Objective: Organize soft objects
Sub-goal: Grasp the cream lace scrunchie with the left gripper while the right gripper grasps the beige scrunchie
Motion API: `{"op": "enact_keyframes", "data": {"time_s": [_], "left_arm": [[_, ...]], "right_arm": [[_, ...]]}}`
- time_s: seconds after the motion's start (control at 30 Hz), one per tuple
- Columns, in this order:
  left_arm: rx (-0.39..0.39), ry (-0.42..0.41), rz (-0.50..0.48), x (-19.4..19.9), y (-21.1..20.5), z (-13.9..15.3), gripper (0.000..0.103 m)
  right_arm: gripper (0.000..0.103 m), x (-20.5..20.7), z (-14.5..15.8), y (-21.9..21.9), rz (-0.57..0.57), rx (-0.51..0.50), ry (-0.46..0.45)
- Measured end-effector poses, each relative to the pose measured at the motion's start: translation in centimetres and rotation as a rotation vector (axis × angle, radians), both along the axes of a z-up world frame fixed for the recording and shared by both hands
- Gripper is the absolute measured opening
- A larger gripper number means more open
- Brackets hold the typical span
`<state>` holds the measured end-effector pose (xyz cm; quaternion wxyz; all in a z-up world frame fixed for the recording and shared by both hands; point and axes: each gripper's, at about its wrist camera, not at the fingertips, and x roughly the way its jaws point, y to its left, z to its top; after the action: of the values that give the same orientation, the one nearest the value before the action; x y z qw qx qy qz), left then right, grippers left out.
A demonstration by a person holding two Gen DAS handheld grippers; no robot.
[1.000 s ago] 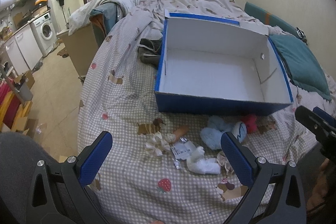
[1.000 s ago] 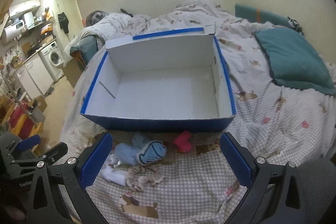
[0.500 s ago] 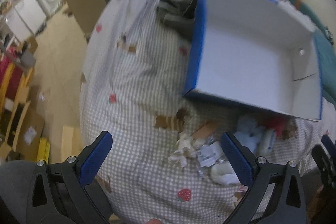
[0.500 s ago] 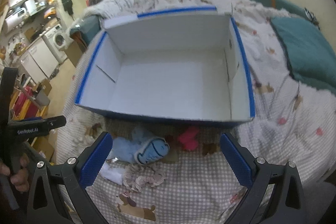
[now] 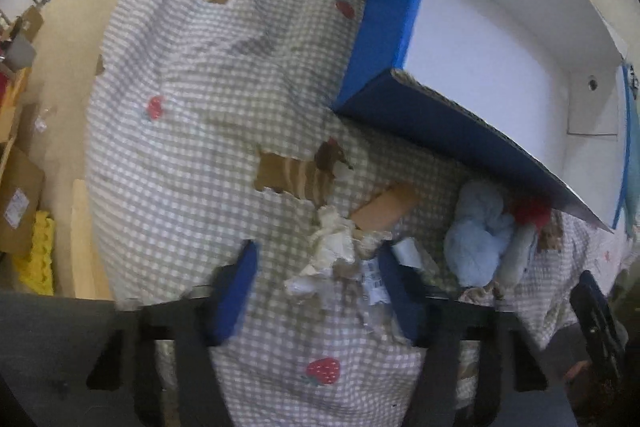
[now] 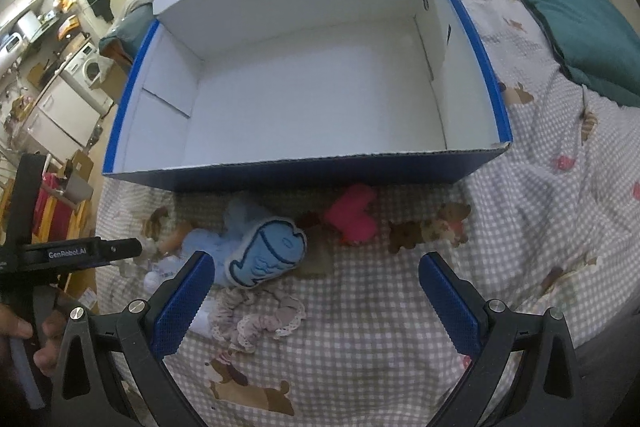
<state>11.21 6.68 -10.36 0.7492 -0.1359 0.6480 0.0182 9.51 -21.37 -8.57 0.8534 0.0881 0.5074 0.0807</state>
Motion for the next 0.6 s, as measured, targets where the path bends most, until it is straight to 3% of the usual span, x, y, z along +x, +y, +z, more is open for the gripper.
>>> {"op": "enact_keyframes", "data": {"time_s": [0.03, 0.07, 0.17, 0.4, 0.47, 0.6], "left_arm": [[-0.010, 0.004, 0.003, -0.1, 0.0, -0.1, 0.032], [-0.012, 0.000, 0.005, -0.2, 0.1, 0.0, 0.020], [-0.010, -0.029, -0.021, -0.9, -0.2, 0.6, 0.014], [0.010, -0.149, -0.030, -2.8, 0.3, 3.8, 0.014], [0.033, -0.195, -0.022, -3.4, 0.7, 4.6, 0.014], [0.045, -0.198, -0.041, -2.9, 0.8, 5.2, 0.014]], "right_arm": [[0.103, 0.1, -0.1, 0.2, 0.005, -0.004, 0.001], [0.103, 0.1, -0.1, 0.4, 0.011, -0.008, 0.002], [0.103, 0.1, -0.2, 0.7, 0.022, -0.025, 0.002], [0.100, 0.5, -1.7, 0.8, 0.052, 0.037, 0.090], [0.091, 0.7, -2.6, 1.7, 0.083, 0.018, 0.128], [0.089, 0.9, -4.5, 4.3, 0.175, -0.045, 0.190]]}}
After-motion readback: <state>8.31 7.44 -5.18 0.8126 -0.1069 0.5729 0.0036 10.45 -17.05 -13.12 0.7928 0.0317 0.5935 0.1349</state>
